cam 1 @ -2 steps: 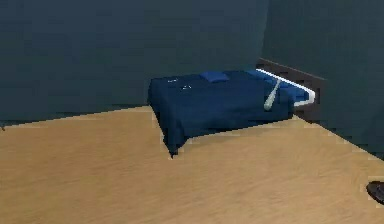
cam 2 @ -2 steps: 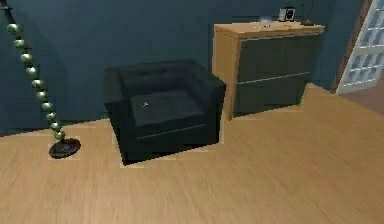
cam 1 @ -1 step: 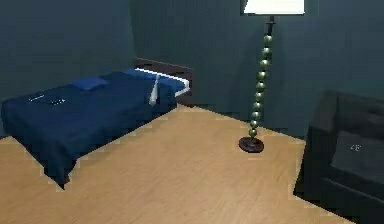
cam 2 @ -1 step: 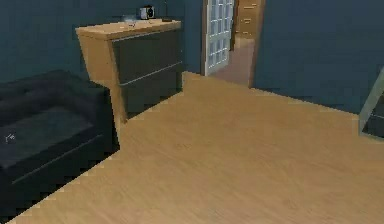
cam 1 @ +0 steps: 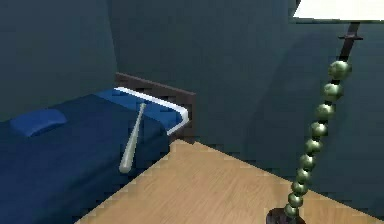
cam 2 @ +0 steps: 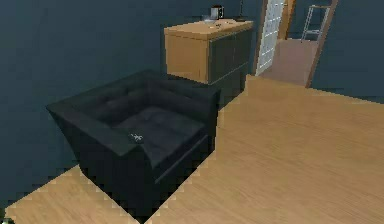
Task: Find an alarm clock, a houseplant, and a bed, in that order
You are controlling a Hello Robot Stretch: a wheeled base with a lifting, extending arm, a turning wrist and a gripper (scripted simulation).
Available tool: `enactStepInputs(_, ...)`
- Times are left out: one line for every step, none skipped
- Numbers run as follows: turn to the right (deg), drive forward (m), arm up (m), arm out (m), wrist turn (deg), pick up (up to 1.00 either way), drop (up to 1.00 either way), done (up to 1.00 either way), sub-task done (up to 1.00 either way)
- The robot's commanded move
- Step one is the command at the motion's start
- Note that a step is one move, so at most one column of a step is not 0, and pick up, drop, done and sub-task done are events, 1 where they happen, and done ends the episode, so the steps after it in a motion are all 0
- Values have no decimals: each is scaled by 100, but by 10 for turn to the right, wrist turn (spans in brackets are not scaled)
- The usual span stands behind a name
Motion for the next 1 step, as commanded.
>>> enactStepInputs(0,45,0,0,0,0,0,0,0)
